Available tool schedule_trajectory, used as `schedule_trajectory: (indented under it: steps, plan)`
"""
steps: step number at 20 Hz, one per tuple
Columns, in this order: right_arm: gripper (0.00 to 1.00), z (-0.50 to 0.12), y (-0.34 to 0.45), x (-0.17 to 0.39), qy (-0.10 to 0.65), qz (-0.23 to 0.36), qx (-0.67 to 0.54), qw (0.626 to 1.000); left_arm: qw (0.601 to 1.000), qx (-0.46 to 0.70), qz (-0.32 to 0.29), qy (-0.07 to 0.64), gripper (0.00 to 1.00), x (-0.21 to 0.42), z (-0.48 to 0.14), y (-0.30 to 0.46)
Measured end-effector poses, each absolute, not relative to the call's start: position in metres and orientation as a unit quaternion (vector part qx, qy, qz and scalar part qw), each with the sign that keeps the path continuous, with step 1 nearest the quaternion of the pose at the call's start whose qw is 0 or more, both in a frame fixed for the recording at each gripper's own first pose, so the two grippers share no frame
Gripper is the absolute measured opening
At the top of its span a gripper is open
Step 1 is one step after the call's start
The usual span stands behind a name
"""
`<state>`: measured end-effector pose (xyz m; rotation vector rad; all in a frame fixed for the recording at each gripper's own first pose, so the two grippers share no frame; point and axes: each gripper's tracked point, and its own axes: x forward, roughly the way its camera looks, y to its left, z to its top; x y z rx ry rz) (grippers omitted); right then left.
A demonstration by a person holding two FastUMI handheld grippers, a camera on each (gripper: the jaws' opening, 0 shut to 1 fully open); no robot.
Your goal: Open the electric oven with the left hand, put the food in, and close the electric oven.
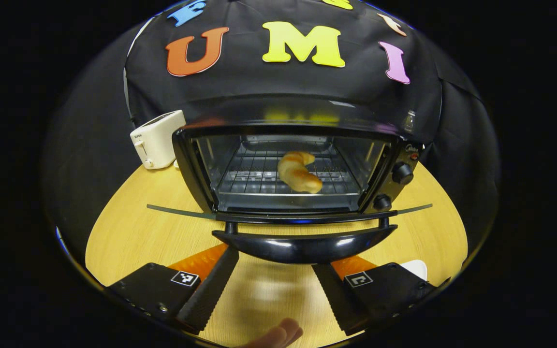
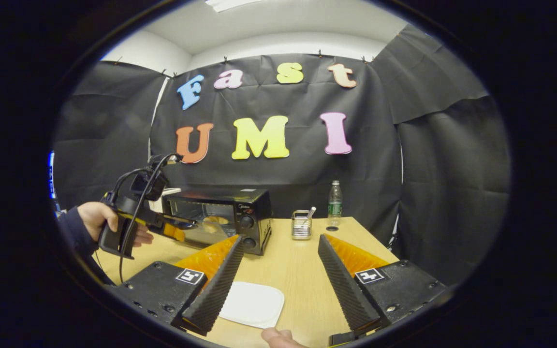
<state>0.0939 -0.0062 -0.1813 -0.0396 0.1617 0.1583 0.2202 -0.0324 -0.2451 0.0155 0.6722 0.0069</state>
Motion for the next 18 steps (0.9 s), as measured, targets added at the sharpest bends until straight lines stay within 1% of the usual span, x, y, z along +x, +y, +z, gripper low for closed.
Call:
schedule_trajectory:
  steps: [3, 5, 7, 10, 18]
  plan:
    - [0.98, -0.178, -0.008, 0.094, 0.079, 0.077, -0.019, 0.994, 0.956, 0.014, 0.005, 0.292, 0.94, 0.228, -0.221, -0.03]
    - [0.98, -0.176, -0.009, 0.092, 0.078, 0.076, -0.021, 0.994, 0.962, 0.002, -0.013, 0.272, 0.94, 0.217, -0.199, -0.041]
    - [0.97, -0.171, -0.01, 0.09, 0.072, 0.075, -0.02, 0.994, 0.971, 0.014, -0.023, 0.238, 0.94, 0.2, -0.174, -0.044]
    - [0.97, -0.16, -0.011, 0.083, 0.062, 0.073, -0.021, 0.995, 0.981, 0.018, -0.022, 0.194, 0.94, 0.164, -0.141, -0.042]
    - [0.97, -0.118, -0.009, 0.053, 0.015, 0.08, -0.017, 0.997, 0.999, 0.018, 0.012, 0.048, 0.94, 0.054, -0.043, -0.018]
